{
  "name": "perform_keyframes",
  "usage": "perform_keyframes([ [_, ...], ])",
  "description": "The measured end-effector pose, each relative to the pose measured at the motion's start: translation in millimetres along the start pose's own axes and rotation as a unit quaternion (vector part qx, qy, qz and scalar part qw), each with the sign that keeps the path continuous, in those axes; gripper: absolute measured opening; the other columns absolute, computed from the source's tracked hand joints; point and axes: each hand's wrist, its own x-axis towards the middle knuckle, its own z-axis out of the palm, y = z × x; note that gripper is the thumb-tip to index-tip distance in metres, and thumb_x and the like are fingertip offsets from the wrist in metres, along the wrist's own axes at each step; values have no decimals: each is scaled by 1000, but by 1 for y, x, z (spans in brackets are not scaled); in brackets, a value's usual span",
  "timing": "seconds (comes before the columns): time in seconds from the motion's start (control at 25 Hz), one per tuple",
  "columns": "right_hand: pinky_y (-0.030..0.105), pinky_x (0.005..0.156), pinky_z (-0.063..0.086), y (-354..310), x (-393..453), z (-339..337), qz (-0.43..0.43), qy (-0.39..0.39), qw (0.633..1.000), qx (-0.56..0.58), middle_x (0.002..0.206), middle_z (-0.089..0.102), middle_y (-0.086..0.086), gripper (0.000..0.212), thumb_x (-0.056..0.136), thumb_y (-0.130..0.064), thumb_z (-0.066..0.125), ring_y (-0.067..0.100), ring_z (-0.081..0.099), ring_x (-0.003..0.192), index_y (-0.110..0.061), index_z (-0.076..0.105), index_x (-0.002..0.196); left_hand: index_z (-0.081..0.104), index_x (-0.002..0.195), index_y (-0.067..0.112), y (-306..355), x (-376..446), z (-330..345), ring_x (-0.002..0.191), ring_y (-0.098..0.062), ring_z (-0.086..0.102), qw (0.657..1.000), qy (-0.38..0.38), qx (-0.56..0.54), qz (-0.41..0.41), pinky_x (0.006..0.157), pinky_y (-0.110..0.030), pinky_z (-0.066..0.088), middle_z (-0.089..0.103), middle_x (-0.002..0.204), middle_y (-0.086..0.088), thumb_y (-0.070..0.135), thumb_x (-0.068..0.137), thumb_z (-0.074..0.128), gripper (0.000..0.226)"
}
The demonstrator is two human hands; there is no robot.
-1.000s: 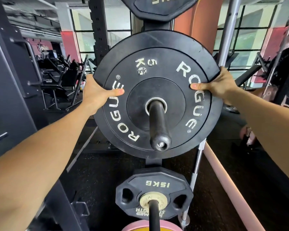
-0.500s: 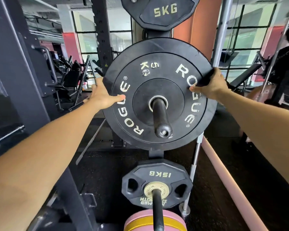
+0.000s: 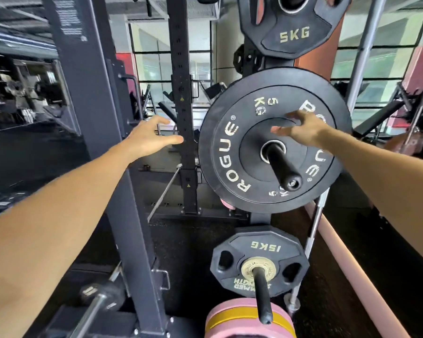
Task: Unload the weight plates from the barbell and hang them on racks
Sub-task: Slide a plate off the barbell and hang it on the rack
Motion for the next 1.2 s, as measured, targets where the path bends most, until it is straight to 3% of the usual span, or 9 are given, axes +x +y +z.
perform_keyframes([
  [0.16,24,96,32,-69,-33,34,-11,-45,999,20,149,41,4,74,82,-47,71,24,44,132,-22,42,145,47,138,36,-40,-28,-59,138,-23,38,1000,8,-16,-4,102,-38,34,39,150,-2,59,78,73,69],
  [0.4,29,103,37,-188,-99,110,-32,-68,996,37,147,42,7,79,81,-49,72,21,48,126,-19,38,146,49,137,34,-132,-74,-168,135,-23,42,1000,2,-20,-6,106,-41,36,42,149,-4,63,78,70,69],
  [0.64,21,93,33,-295,-145,192,-42,-88,994,50,143,48,6,70,86,-43,69,17,50,117,-17,40,144,50,138,30,-218,-104,-262,123,-23,48,1000,4,-2,0,93,-34,36,47,143,-5,59,81,69,66],
  [0.8,25,98,32,-331,-144,230,-36,-105,992,52,147,45,5,74,83,-49,70,21,47,129,-22,39,144,46,141,32,-258,-93,-288,132,-27,44,1000,-4,4,-1,97,-37,36,43,149,-6,62,81,68,71],
  [1.04,25,97,34,-353,-98,283,-39,-94,993,52,145,45,4,76,81,-50,71,16,50,118,-23,40,145,47,139,35,-302,-48,-296,134,-27,42,1000,-10,6,-7,102,-41,36,40,150,-5,65,79,68,70],
  [1.2,28,107,33,-359,-58,321,-36,-92,993,67,147,43,1,79,78,-56,71,18,47,129,-27,40,145,47,139,35,-326,-11,-292,133,-26,43,1000,1,6,-1,104,-40,36,42,148,-5,66,79,67,70],
])
